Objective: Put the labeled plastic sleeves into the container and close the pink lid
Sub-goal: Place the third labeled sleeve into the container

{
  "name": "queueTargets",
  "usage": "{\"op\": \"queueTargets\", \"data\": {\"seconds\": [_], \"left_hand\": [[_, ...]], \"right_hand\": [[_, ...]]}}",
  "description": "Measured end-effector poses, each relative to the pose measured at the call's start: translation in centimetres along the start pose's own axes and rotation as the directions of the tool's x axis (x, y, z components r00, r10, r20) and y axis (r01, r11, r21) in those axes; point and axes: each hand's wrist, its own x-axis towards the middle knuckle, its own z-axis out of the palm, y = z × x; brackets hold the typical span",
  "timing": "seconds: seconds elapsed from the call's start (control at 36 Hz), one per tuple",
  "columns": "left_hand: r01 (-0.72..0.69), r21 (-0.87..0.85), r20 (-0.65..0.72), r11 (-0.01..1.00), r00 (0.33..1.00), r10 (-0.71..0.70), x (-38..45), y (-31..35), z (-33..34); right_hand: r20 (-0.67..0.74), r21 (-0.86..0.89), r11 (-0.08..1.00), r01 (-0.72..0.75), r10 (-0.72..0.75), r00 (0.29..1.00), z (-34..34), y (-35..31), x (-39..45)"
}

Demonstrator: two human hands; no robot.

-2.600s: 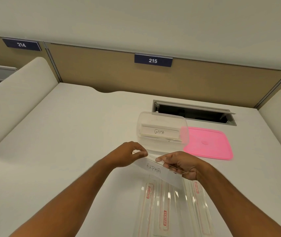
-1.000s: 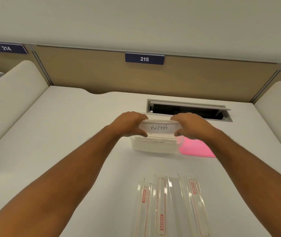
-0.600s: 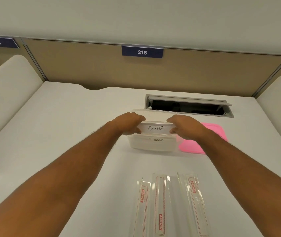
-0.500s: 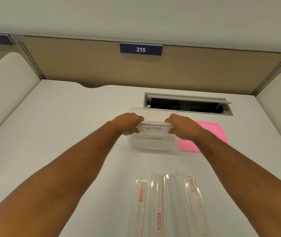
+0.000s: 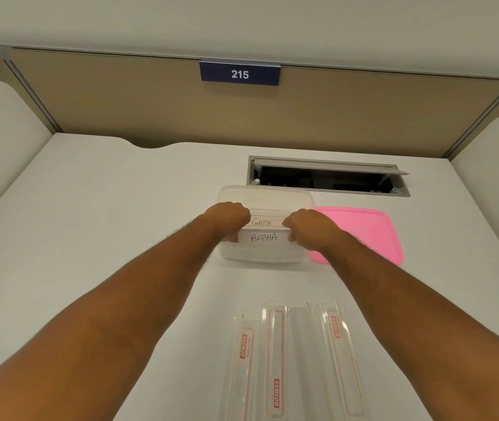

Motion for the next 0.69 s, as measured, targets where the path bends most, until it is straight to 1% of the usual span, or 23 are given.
{"op": "queueTargets", "data": {"seconds": [0.31,0.56,0.69], "left_hand": [[0.01,-0.044,0.037,0.999,0.999,-0.008,0.8,0.3,0.6],[0.018,-0.077,0.072,0.997,0.997,-0.013,1.4,0.2,0.9],[0.013,-0.087,0.063,0.996,0.998,-0.008,1.4,0.1,0.8]], "right_hand": [[0.053,0.014,1.0,-0.013,0.012,0.999,0.8,-0.2,0.9],[0.058,0.025,0.999,-0.022,0.021,0.998,1.1,-0.1,1.5],[0.055,0.026,0.999,-0.028,0.027,0.998,1.3,0.0,1.6]]}}
